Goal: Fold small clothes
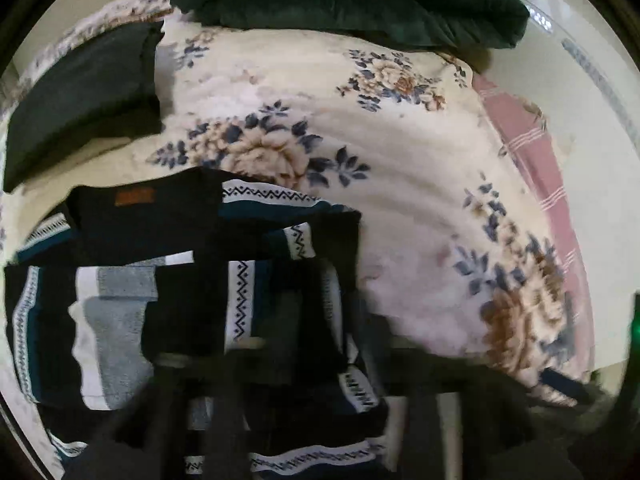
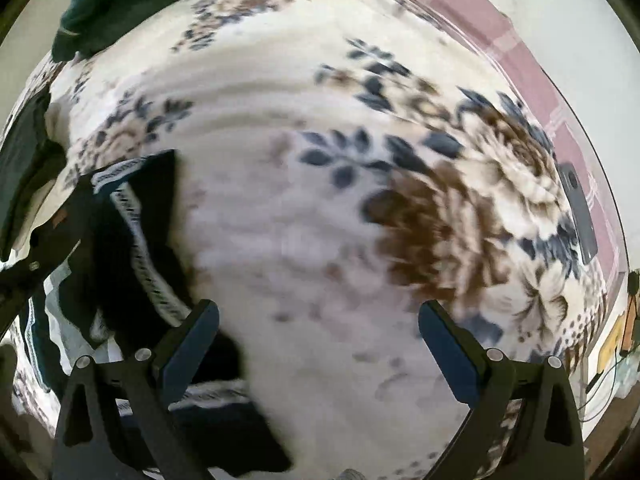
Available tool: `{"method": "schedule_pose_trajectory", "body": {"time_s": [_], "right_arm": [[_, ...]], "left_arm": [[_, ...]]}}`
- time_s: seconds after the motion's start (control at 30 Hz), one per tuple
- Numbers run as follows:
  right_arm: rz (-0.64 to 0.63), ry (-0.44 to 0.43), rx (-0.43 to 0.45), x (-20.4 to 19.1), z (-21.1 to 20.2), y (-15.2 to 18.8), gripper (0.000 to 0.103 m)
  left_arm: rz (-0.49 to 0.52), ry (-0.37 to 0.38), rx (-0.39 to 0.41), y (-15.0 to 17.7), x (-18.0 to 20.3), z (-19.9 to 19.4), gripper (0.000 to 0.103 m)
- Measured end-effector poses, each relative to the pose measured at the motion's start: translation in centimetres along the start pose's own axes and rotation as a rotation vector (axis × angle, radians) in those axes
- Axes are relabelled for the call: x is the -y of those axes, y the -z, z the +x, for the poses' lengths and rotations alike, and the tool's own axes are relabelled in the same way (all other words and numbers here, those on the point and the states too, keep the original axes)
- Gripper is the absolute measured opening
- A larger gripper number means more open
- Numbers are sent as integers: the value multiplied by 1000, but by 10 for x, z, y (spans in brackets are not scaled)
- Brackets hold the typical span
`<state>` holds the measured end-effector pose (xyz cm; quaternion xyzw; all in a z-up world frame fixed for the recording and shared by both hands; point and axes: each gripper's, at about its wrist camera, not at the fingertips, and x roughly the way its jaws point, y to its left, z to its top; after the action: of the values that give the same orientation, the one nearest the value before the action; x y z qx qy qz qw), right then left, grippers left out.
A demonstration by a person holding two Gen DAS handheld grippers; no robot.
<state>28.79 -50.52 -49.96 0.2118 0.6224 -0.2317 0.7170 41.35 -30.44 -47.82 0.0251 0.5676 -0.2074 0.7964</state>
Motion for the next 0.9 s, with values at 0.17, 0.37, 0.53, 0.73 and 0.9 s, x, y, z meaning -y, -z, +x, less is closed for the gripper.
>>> {"method": "schedule_pose_trajectory", "body": {"time_s": [0.17, 0.37, 0.53, 0.73, 0.9], "right_arm": [[58, -187, -54, 26, -9, 0, 89], [-23, -395, -118, -33, 2, -14, 72], [-118, -460, -184, -117, 43, -26, 72], [-185, -400, -224, -168, 81, -26, 5], [-155, -290, -143, -136, 58, -39, 4]], "left_arm": [[-29, -177, 18, 55, -48, -23, 92], [-176, -426, -172, 178, -156, -17, 92], [-377, -364, -201, 241, -214, -9, 103], [-444, -361, -208, 240, -223, 2, 103], [-449, -311, -218, 245, -229, -4, 103]]}}
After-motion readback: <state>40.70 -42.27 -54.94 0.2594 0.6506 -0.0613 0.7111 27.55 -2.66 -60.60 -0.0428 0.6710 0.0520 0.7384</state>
